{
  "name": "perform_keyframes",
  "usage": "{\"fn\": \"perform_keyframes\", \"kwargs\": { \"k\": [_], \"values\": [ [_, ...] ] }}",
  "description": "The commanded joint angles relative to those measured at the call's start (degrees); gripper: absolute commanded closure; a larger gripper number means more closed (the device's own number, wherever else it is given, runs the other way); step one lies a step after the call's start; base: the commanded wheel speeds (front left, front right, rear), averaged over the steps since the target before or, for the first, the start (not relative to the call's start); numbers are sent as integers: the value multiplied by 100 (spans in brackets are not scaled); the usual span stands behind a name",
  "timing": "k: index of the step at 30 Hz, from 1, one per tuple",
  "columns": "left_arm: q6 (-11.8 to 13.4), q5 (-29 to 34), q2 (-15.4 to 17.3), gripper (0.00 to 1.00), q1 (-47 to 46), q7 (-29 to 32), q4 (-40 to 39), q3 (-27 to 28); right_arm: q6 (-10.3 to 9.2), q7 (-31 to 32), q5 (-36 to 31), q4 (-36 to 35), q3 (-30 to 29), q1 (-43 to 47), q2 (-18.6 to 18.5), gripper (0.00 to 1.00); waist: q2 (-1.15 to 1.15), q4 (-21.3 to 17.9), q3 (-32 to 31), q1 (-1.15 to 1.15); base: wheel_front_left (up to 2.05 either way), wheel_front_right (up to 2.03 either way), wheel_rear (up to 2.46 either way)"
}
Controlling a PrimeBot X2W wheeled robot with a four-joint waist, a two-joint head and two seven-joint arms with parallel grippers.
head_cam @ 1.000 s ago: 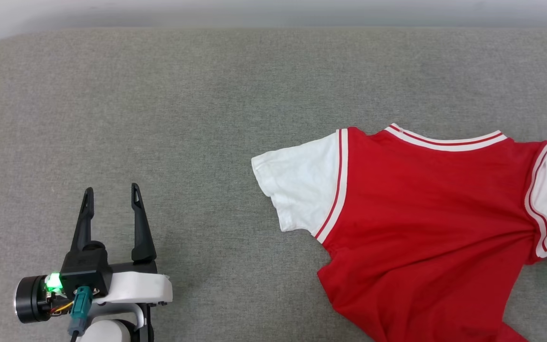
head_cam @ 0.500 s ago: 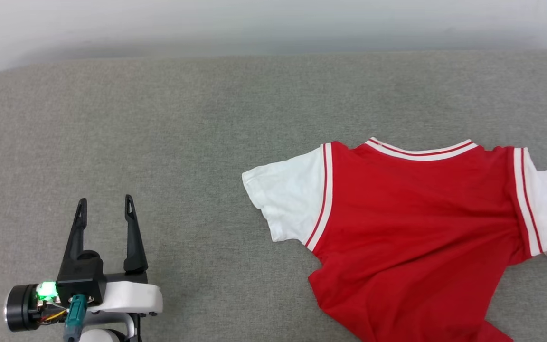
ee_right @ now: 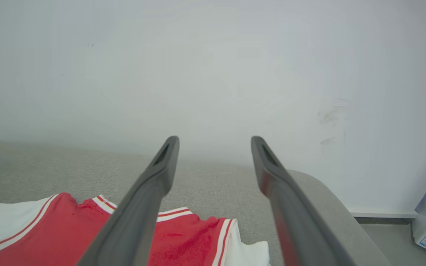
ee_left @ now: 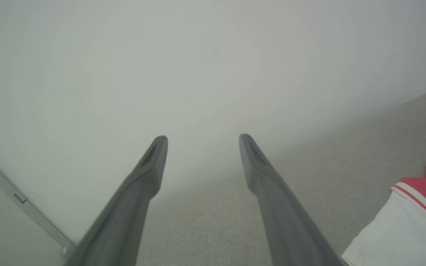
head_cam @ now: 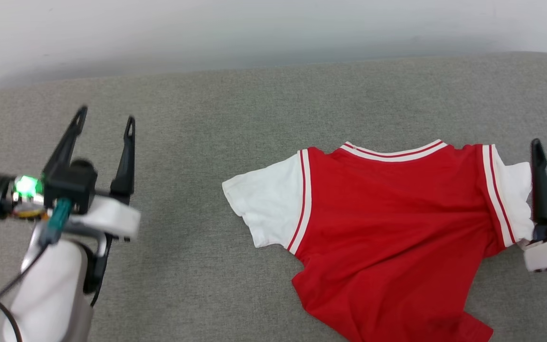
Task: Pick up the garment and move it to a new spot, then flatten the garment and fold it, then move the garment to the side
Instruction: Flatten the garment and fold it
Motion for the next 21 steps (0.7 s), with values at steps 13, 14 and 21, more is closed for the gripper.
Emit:
{"fn": "perform_keyframes", "kwargs": {
  "k": [13, 14, 21],
  "values": [
    [-961, -308, 412, 0, -2277, 1913, 749, -1117, -7, -261, -458, -1637, 50, 1044, 1435, 0, 0, -132, 251, 0, 0, 0, 0],
    [-969, -400, 466, 0, -2444, 2175, 813, -1316, -7, -265, -448, -1668, 91, 1074, 1454, 0, 0, -143, 282, 0, 0, 0, 0],
    [-975, -2006, 999, 0, -3566, 4051, 806, -3409, -7, -294, -329, -1584, 305, 1102, 1529, 0, 0, -263, 532, 0, 0, 0, 0]
  ]
}}
